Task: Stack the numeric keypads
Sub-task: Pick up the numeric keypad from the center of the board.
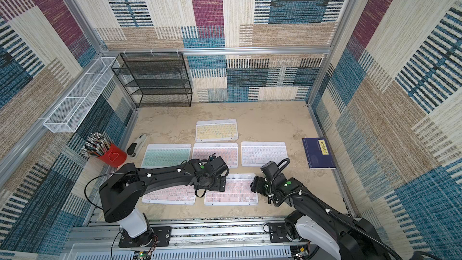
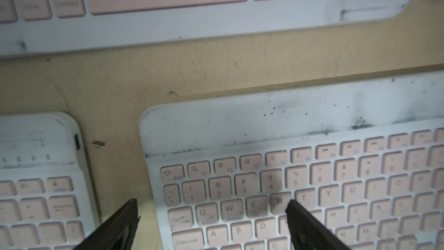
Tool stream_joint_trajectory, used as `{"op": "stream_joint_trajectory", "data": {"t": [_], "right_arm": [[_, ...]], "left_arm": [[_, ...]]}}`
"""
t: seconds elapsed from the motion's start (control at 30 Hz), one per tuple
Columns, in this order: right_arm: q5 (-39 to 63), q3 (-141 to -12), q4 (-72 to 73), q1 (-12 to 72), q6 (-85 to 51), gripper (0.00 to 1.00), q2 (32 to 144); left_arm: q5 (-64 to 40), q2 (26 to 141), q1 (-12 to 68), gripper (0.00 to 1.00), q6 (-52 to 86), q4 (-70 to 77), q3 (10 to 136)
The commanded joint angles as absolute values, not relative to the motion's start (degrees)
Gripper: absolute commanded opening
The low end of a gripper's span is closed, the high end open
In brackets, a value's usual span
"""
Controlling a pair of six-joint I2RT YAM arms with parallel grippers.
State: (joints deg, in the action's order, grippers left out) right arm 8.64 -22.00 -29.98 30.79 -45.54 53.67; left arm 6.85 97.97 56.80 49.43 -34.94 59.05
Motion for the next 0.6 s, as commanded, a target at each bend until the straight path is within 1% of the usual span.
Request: {"op": "stream_joint_trajectory", "data": {"t": [0.0,0.1,0.43,0.57], "right_arm": [[11.3,-21.4,-28.4,30.8,-44.8,0.75,53.9],[12.1,-20.8,-27.5,30.8,-44.5,0.74,54.8],[15.4,-19.5,-24.7,30.8,-44.5,0.74,54.7],[14.3,-20.0,-25.7,30.8,-44.1,0.74,55.9]], "left_arm": [[6.3,96.8,56.8,0.99,50.5,-35.4,58.1],[5.1,96.6,56.8,0.99,50.5,-35.0,57.5],[-3.3,93.9,56.8,0.99,51.5,-26.4,52.3],[-4.4,94.6,56.9,0.98,51.5,-25.4,52.0]]}}
